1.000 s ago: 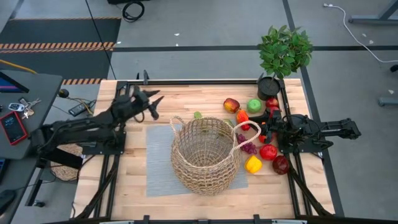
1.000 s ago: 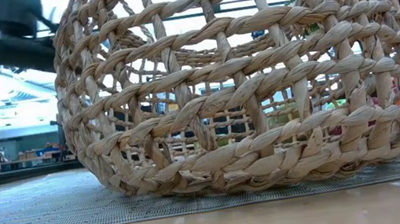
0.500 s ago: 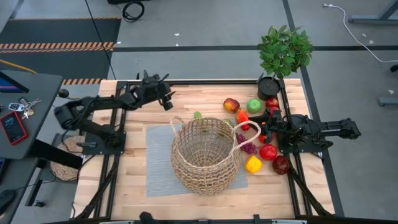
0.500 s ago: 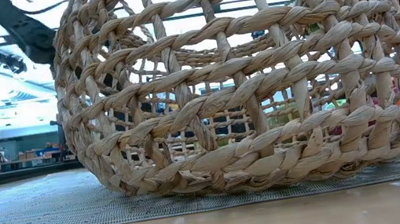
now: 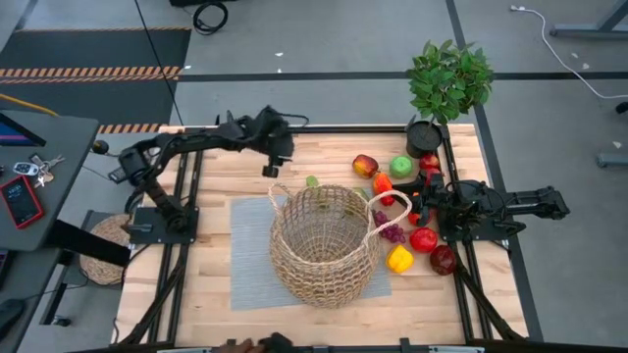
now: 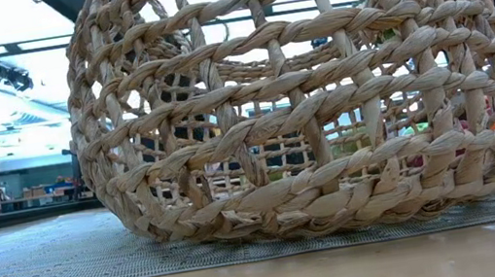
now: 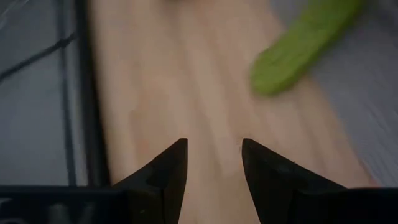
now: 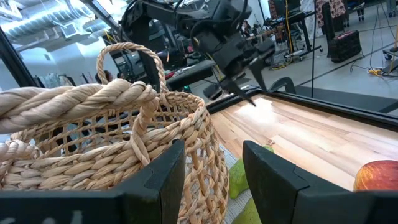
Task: Build produce basket
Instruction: Put the cucumber into the basket
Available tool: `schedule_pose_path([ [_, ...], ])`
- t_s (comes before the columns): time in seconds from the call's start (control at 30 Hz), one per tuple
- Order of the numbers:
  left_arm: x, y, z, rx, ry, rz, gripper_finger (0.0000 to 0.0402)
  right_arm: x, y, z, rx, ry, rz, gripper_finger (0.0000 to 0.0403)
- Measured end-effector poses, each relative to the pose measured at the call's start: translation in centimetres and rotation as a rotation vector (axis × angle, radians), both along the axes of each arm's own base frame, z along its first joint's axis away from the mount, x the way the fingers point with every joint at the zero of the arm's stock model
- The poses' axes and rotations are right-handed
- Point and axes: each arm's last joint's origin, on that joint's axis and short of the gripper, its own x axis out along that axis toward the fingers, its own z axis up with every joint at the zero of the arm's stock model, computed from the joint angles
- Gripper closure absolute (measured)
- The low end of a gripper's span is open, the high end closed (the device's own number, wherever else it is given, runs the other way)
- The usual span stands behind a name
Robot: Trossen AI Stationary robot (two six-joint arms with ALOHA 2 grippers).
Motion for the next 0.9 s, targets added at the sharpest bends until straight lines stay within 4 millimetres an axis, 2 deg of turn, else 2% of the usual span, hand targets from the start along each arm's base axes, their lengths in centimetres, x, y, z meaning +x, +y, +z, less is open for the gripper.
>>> schedule_pose_path([
  [0.13,1.1,-0.6,-1.3,0.004,0.024,-0.165,0.0222,0.0,0.0,0.0,0.0,0.0,0.0,0.0235],
  [0.3,1.9,-1.2,-2.2,-0.009,0.029,-0.204,0.0165,0.0,0.0,0.0,0.0,0.001,0.0,0.0235],
  [0.5,2.3,-1.8,-2.1,0.014,0.004,-0.286,0.0104,0.0,0.0,0.0,0.0,0.001,0.0,0.0235],
  [0.6,2.7,-1.7,-2.2,-0.01,-0.038,-0.281,0.0097,0.0,0.0,0.0,0.0,0.001,0.0,0.0235],
  [0.9,4.3,-1.5,-5.5,-0.057,-0.044,-0.273,0.0112,0.0,0.0,0.0,0.0,0.0,0.0,0.0235],
])
